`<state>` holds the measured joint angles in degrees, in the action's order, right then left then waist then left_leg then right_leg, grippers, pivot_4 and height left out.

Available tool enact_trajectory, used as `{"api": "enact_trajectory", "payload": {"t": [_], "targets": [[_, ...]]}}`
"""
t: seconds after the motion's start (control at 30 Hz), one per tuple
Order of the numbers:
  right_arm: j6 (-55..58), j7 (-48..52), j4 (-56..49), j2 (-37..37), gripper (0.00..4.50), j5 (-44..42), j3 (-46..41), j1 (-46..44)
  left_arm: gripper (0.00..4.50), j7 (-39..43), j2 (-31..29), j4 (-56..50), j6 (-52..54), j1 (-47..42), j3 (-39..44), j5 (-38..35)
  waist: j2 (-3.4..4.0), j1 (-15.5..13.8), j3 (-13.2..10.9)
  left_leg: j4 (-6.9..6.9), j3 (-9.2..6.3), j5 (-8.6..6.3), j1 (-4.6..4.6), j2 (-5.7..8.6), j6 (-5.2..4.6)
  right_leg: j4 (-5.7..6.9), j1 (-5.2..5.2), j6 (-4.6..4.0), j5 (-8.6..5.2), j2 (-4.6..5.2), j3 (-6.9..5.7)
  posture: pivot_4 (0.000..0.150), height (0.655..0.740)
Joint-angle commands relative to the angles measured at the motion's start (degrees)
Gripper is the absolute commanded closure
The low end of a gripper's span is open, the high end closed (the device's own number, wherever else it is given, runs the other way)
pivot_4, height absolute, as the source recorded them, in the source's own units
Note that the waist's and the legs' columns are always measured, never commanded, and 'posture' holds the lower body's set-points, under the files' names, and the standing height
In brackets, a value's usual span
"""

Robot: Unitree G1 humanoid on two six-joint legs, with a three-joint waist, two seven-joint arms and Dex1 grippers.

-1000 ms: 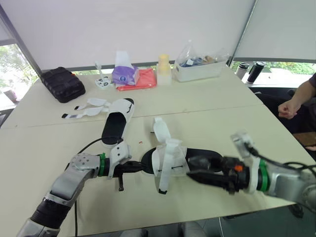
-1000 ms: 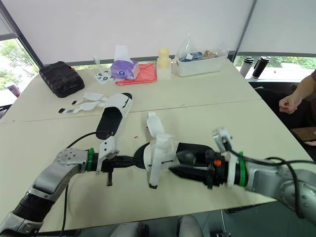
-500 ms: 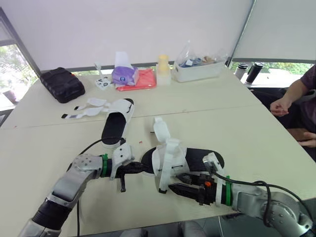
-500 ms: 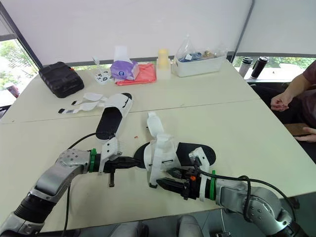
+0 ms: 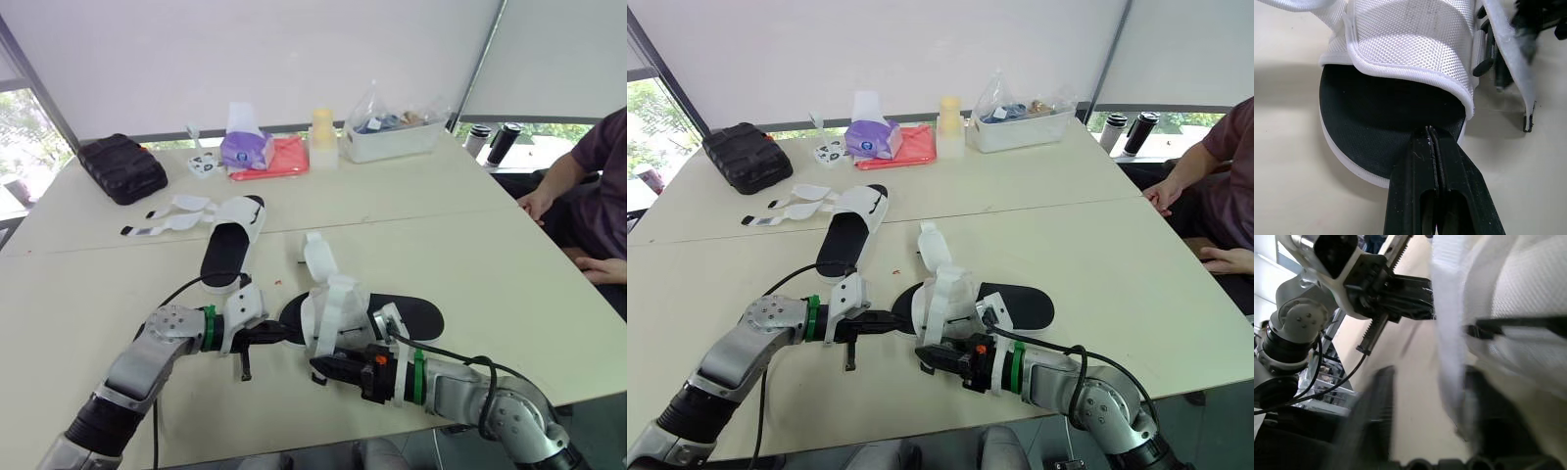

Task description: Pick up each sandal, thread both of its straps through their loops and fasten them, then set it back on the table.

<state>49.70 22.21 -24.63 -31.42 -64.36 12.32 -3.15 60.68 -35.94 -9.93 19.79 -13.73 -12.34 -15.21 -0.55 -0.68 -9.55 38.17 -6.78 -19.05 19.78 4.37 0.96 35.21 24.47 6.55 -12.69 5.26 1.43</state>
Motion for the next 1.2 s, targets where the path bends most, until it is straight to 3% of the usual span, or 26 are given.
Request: {"api": "enact_trajectory", "payload": {"t": [0.03, 0.23, 0.33, 0.4, 0.5, 0.73, 0.93, 1.2], "targets": [[0.4, 1.8, -2.6, -0.5, 4.35, 0.5, -2.4, 0.3, 4.50, -0.4, -0.3, -1.9, 0.4, 0.6, 0.3, -0.2, 0.00, 0.0, 0.0, 0.00, 0.00, 0.00, 0.00, 0.01, 0.00, 0.00, 0.00, 0.00, 0.00, 0.01, 0.00, 0.150, 0.7400], [2.0, 4.1, -4.1, -2.9, 4.44, 1.2, -5.0, 0.3, 4.50, -0.7, -0.2, -1.8, 0.4, 0.5, 0.2, -0.1, 0.00, 0.0, 0.0, 0.00, 0.01, 0.00, 0.00, 0.00, 0.00, 0.00, 0.00, 0.00, 0.00, 0.00, 0.00, 0.150, 0.7400], [6.0, 8.4, -5.7, -7.6, 4.44, -7.9, -11.0, -1.0, 4.50, -0.8, -0.1, -1.6, 0.3, 0.3, 0.1, -0.1, 0.01, 0.0, 0.0, 0.00, 0.01, 0.00, 0.03, 0.03, 0.00, -0.01, 0.00, 0.00, 0.00, 0.03, 0.00, 0.150, 0.7400], [9.6, 9.0, -3.4, -12.0, 4.44, -14.8, -15.1, -6.0, 4.50, -0.7, 0.0, -1.1, 0.1, 0.0, 0.0, -0.1, 0.03, 0.0, -0.1, 0.01, 0.01, 0.00, 0.02, 0.02, 0.00, -0.02, -0.02, 0.01, 0.00, 0.02, -0.01, 0.150, 0.7400], [14.0, 10.1, 2.7, -16.3, 4.44, -17.9, -17.0, -14.6, 4.50, -0.6, 0.4, 0.0, -0.2, -0.7, -0.4, 0.3, 0.04, 0.2, -0.1, 0.01, 0.07, 0.01, 0.00, 0.01, 0.01, -0.02, -0.01, 0.00, 0.03, 0.02, 0.02, 0.150, 0.7400], [15.8, 14.3, 16.1, -13.0, 4.44, -8.6, -12.8, -28.4, 4.50, 0.1, 0.7, 0.9, -2.6, -2.6, -2.3, 2.4, 0.03, 0.0, -0.1, -0.03, 0.01, 0.01, 0.17, -0.12, 0.01, -0.02, 0.14, -0.06, 0.05, -0.11, -0.04, 0.150, 0.7400], [19.2, 23.8, 23.9, -11.6, 4.44, -1.0, -6.4, -32.3, 4.50, -0.4, 0.5, 0.3, -2.1, -2.3, -1.6, 2.3, 0.03, -0.1, -0.1, 0.04, 0.03, 0.07, 0.63, 0.03, 0.12, -0.01, 0.57, -0.06, 0.17, 0.06, -0.04, 0.150, 0.7400], [23.9, 28.8, 27.5, -10.2, 4.44, 3.8, -5.0, -35.7, 4.50, -2.0, 0.0, -1.4, -1.0, -0.7, -0.6, 2.0, 0.04, 0.0, 0.0, 0.04, 0.03, 0.06, 0.62, 0.06, 0.11, -0.01, 0.59, -0.05, 0.19, 0.09, -0.02, 0.150, 0.7400]]}}
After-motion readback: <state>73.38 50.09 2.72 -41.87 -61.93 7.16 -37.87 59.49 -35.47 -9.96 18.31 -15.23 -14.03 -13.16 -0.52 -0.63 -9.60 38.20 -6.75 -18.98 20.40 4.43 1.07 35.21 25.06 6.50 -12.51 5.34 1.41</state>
